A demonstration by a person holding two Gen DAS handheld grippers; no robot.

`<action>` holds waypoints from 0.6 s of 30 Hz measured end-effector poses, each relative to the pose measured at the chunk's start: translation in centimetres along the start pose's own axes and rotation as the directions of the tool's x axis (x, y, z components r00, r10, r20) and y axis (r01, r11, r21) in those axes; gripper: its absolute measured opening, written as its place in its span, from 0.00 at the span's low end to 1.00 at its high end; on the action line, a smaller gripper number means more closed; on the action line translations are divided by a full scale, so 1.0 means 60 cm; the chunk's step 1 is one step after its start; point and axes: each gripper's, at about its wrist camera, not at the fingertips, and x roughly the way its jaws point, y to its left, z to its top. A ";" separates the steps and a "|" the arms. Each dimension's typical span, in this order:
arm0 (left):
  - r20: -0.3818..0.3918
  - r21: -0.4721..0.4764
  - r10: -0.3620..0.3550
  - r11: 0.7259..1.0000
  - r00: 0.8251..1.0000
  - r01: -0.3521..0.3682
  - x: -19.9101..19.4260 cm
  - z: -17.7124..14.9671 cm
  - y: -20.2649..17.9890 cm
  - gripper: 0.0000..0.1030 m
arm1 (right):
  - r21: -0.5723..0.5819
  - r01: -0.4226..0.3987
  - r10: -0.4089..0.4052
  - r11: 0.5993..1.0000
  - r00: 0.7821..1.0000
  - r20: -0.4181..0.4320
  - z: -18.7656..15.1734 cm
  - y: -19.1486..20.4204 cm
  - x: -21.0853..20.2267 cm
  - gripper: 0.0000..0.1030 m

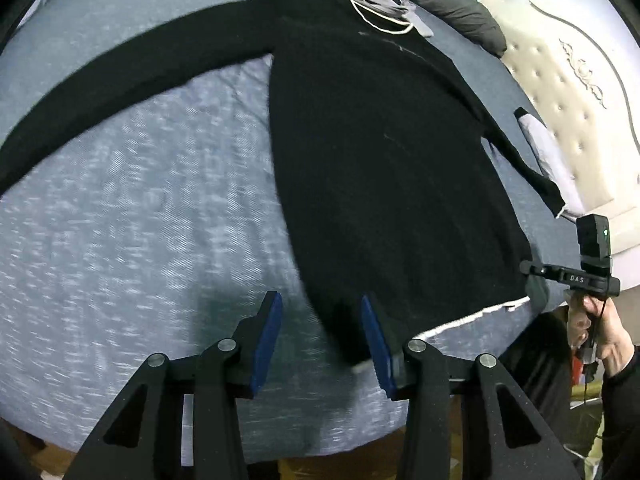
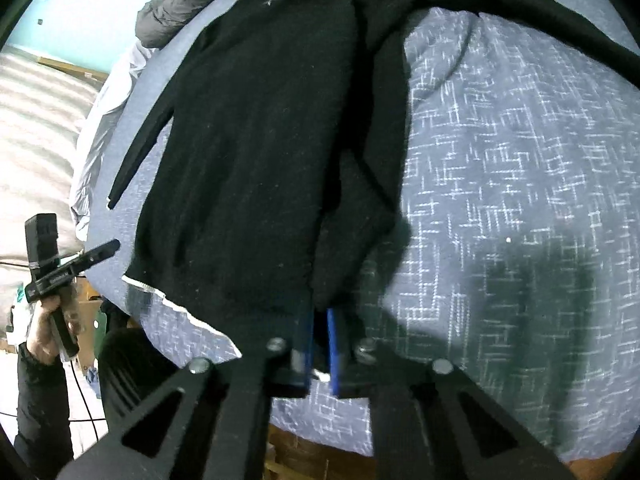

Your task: Fold clothes

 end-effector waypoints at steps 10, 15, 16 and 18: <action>-0.056 0.087 -0.035 0.995 0.998 0.040 0.041 -0.022 -0.052 0.24 | 0.010 -0.002 0.001 1.000 0.992 0.127 -0.008 -0.041 -0.118 0.03; -0.077 0.143 -0.020 0.989 0.997 0.031 0.050 -0.028 -0.076 0.00 | 0.059 0.022 -0.030 0.998 0.992 0.125 -0.016 -0.076 -0.134 0.03; -0.075 0.141 -0.020 0.989 0.997 0.031 0.048 -0.028 -0.077 0.00 | 0.074 0.025 -0.034 0.997 0.993 0.112 -0.018 -0.083 -0.128 0.03; -0.070 0.134 -0.021 0.990 0.997 0.030 0.043 -0.028 -0.078 0.00 | 0.088 0.040 -0.046 0.995 0.997 0.065 -0.024 -0.090 -0.107 0.03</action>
